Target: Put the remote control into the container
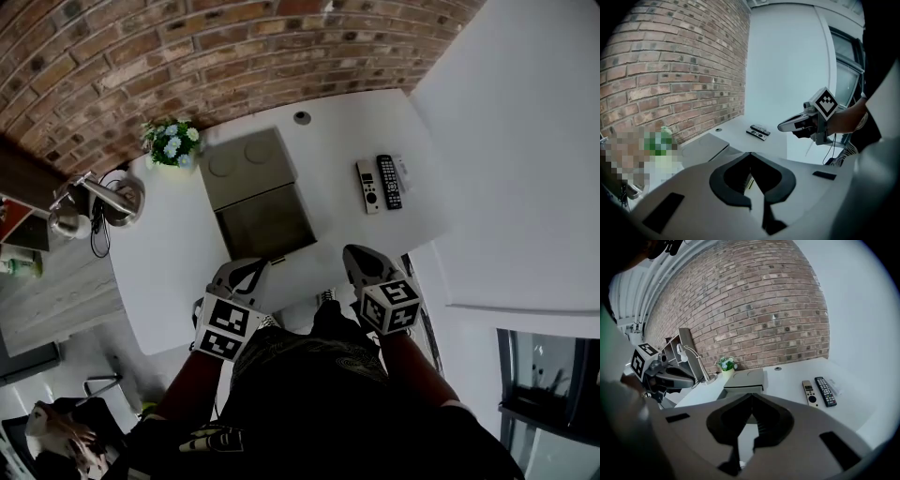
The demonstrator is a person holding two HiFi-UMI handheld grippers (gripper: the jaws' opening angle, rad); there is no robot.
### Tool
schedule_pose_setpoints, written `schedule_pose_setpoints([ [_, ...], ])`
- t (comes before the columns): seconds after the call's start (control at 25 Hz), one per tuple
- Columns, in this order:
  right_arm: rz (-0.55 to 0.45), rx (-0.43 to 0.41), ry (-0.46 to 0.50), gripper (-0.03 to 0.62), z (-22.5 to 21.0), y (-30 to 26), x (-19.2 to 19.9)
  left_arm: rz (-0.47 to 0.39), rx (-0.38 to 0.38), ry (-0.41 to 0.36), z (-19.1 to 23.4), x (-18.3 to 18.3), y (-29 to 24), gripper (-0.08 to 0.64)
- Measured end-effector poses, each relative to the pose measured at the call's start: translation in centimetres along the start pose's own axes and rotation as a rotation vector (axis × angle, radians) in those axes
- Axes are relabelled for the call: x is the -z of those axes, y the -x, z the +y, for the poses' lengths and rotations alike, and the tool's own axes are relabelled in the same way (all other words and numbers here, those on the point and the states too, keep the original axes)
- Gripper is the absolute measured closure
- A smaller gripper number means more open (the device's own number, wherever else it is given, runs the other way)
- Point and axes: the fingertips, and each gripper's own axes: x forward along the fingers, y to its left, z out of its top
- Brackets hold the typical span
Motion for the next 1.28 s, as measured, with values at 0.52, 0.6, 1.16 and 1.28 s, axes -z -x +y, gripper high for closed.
schedule_pose_setpoints([
  [0.52,0.096,0.053,0.039,0.583,-12.1,-6.6,1.2,0.095,-0.152,0.08,0.7,0.3,-5.3,0.552],
  [0.6,0.111,0.071,0.047,0.583,-14.3,-7.9,1.6,0.117,-0.168,0.079,0.5,0.6,-6.3,0.552],
  [1.16,0.335,0.175,0.1,0.359,-24.9,-16.7,4.2,0.14,-0.318,0.25,1.1,1.4,-8.4,0.552],
  [1.28,0.377,0.188,0.115,0.35,-25.3,-18.0,4.6,0.163,-0.35,0.266,1.2,2.0,-7.9,0.552],
])
